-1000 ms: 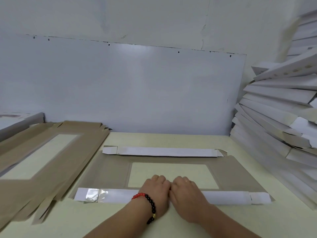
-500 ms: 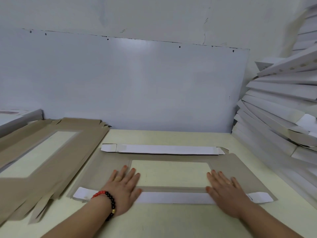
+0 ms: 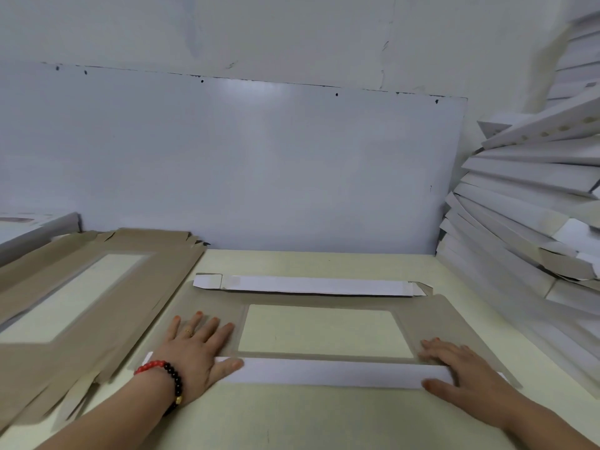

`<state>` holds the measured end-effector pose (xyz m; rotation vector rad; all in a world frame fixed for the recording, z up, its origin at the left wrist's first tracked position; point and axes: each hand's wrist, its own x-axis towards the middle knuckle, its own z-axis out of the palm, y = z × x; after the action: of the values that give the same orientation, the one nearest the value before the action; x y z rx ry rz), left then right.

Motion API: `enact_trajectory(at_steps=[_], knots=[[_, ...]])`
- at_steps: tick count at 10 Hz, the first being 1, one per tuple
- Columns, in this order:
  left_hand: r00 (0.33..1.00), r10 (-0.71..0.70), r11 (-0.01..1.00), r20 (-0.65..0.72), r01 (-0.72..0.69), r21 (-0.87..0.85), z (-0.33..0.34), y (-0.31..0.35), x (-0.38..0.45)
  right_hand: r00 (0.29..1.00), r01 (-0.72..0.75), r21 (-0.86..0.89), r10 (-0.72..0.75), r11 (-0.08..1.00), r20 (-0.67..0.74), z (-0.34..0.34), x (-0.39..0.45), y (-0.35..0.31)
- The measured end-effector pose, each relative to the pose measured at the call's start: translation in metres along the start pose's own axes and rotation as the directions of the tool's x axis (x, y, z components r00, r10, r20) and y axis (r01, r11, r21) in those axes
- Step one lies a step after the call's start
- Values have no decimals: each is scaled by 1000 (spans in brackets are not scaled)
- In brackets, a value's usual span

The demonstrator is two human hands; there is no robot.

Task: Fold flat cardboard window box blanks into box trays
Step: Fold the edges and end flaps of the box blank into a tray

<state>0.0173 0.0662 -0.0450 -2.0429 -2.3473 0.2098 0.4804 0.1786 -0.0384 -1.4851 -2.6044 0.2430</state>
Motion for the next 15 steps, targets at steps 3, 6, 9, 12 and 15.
enact_trajectory(at_steps=[3,6,9,12,15], knots=[[919,221,975,-326,-204,87,-30,69,-3,992,-86,-347,48,934,-117,-25,-23,-34],[894,362,927,-263,-375,3,-30,177,-13,949,-86,-532,-93,842,-301,5,-41,-110],[843,395,905,-365,-426,-5,-25,211,-39,997,-44,-211,28,977,-75,1,-44,-177],[841,426,875,-335,-477,-84,-32,118,-22,933,307,-528,-359,792,5,-13,-48,-127],[899,415,880,-136,-435,-191,-28,75,0,889,457,-125,-456,881,33,-30,-52,-55]])
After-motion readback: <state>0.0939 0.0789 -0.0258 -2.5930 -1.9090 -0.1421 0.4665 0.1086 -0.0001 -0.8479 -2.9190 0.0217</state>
